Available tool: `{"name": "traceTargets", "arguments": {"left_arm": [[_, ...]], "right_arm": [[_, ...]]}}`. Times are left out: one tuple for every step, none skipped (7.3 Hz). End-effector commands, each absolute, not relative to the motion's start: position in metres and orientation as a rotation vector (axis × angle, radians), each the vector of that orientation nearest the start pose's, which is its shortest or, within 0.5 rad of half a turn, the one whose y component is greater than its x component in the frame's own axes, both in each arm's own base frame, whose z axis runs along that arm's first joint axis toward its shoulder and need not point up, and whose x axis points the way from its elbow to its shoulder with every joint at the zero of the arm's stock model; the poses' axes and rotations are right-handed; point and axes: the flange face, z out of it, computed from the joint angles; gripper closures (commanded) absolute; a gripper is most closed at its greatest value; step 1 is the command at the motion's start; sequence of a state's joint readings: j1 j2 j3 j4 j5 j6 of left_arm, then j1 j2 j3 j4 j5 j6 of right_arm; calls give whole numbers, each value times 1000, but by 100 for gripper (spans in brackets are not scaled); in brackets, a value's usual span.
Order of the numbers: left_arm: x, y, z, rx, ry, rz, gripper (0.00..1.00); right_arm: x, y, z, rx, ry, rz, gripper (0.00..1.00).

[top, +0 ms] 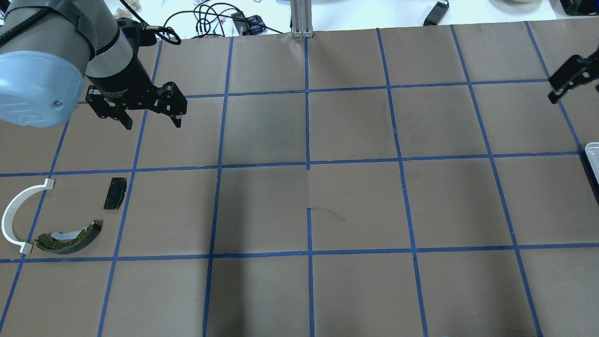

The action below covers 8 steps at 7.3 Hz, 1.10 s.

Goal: Place bearing gear from tray to pile

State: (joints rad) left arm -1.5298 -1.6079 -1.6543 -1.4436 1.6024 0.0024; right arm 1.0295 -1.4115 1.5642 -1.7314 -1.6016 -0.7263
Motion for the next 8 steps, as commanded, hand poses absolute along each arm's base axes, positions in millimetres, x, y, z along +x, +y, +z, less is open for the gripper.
{"name": "traceTargets", "arguments": {"left_arm": [[-117, -504, 452, -55, 3167, -37, 0], [-115, -497, 454, -48, 3159, -32, 0], [-115, -494, 454, -43, 3159, -32, 0], [-114, -493, 456, -43, 3157, -35, 0], [-113, -492, 455, -43, 3157, -30, 0], [-112, -493, 455, -48, 3157, -30, 0], [-112, -493, 454, -48, 3156, -27, 0], [-111, -493, 454, -48, 3156, -27, 0]], "right_arm": [[-281, -557, 362, -640, 3180, -62, 0], [-322, -548, 332, -673, 3141, -36, 0], [-353, -537, 305, -676, 3102, 1, 0], [-370, -531, 283, -662, 3080, 28, 0], [-373, -533, 268, -844, 3059, 9, 0], [-371, -528, 249, -921, 3067, -2, 0], [-372, -517, 236, -924, 3067, -1, 0], [-375, -507, 222, -1012, 3049, 5, 0]]}}
